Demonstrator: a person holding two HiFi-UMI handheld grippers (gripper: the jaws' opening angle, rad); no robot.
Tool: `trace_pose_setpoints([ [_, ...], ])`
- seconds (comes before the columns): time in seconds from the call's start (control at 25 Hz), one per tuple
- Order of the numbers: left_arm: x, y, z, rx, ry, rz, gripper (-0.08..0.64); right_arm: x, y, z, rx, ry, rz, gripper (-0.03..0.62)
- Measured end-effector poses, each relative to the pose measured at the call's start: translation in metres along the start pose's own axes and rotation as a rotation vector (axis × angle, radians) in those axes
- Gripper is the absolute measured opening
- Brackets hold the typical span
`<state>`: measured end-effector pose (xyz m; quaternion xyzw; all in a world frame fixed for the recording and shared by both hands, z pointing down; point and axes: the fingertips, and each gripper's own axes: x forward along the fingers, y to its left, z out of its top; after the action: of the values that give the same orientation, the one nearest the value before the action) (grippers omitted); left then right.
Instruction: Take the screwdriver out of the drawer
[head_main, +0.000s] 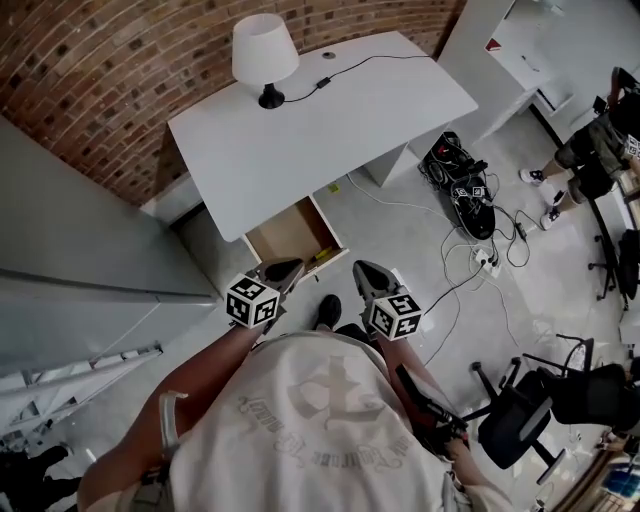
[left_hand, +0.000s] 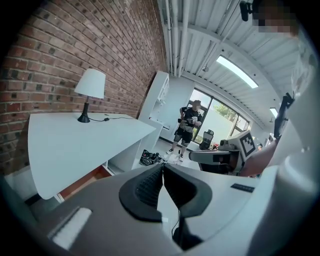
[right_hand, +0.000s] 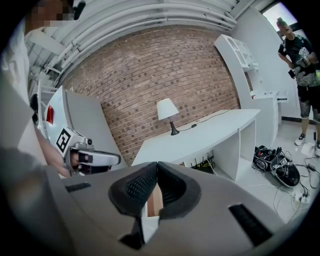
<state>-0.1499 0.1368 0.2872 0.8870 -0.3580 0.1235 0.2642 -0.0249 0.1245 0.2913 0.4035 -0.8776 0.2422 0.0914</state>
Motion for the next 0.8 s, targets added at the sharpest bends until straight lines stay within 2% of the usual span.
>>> trace_pose_setpoints([
  [0.4,0.026,0.017,0.012,-0.005,0.034,0.073,0.012,0.031,-0.033,0.009,0.02,0.013,0.084,0.006],
  [0.8,0.035,0.036,0.017,-0.051,0.052,0.153,0.012,0.054,-0.054,0.014,0.026,0.038,0.151,0.008],
])
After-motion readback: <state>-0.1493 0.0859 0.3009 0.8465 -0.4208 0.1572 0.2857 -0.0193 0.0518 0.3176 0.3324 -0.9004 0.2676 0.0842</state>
